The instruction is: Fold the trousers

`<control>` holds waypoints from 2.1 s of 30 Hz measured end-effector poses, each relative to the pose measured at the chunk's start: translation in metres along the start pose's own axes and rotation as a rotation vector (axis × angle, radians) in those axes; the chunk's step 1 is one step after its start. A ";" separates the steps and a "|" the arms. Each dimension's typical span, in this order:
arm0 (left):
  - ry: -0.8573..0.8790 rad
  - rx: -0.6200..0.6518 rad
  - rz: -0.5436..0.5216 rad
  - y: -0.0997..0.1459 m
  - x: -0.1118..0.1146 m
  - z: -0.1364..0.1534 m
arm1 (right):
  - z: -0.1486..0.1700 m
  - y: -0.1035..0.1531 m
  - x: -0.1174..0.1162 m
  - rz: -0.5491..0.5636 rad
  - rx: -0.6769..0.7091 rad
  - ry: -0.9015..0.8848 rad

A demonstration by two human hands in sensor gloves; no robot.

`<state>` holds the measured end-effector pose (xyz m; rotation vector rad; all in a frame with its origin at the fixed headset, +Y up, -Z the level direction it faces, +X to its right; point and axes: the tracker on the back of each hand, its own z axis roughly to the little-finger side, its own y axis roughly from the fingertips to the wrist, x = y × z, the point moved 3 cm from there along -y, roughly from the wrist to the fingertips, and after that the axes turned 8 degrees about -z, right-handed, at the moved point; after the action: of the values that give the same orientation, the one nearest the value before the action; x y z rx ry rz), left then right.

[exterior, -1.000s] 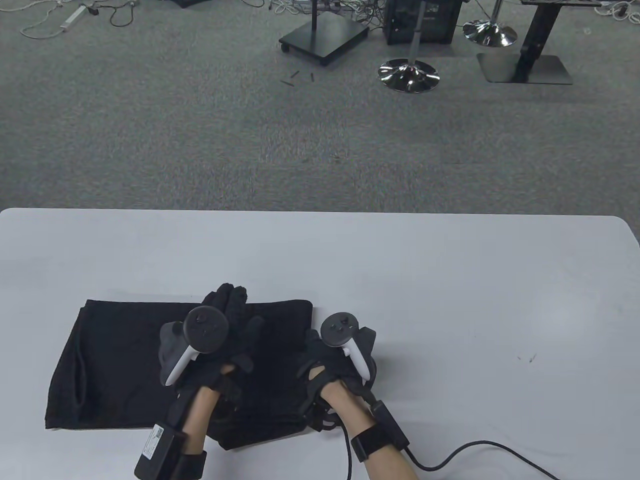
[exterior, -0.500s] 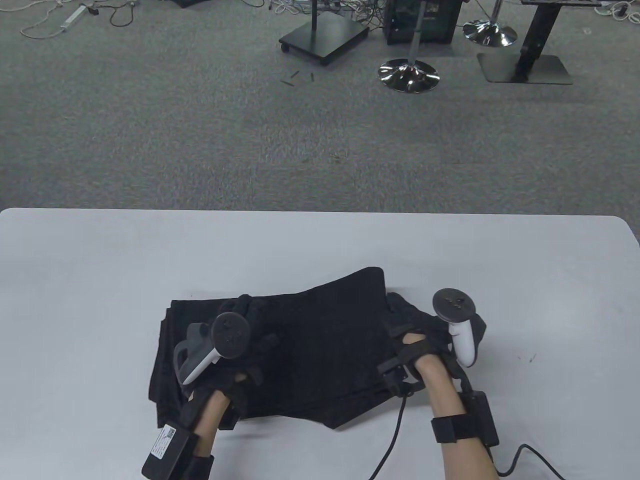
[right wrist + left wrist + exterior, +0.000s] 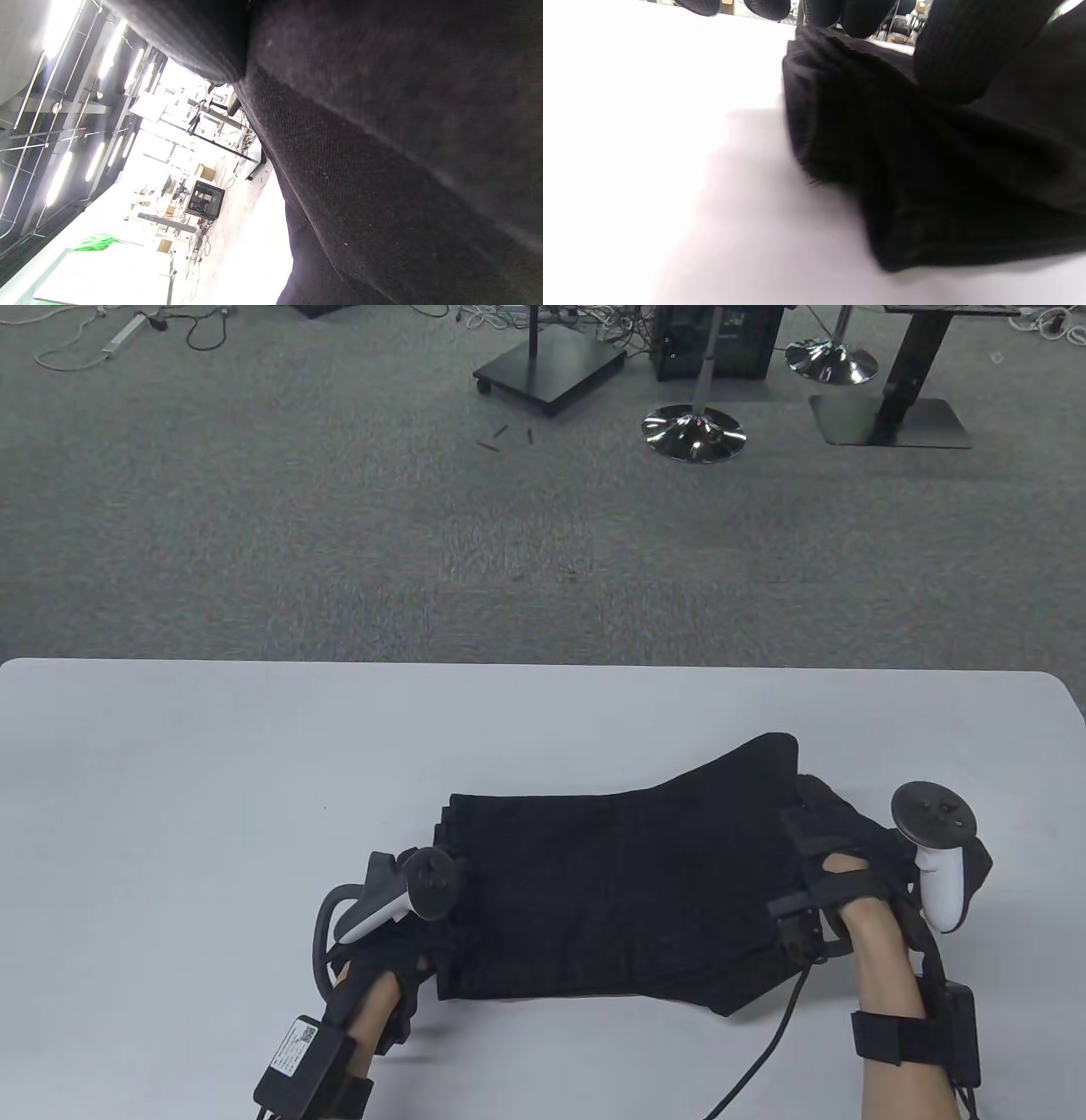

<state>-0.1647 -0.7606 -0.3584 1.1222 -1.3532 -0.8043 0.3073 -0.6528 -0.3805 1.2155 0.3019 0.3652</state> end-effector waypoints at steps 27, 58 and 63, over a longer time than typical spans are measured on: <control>0.285 0.030 -0.146 0.020 -0.040 0.026 | -0.124 0.028 -0.170 -0.046 0.168 0.601; 0.322 -0.024 -0.176 0.021 -0.038 0.038 | 0.003 -0.012 -0.332 -0.473 0.020 1.002; 0.319 -0.032 -0.176 0.021 -0.038 0.039 | 0.003 -0.014 -0.333 -0.451 0.019 1.009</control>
<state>-0.2105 -0.7245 -0.3553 1.2964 -0.9836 -0.7330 0.0099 -0.8026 -0.3823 0.8596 1.4209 0.5572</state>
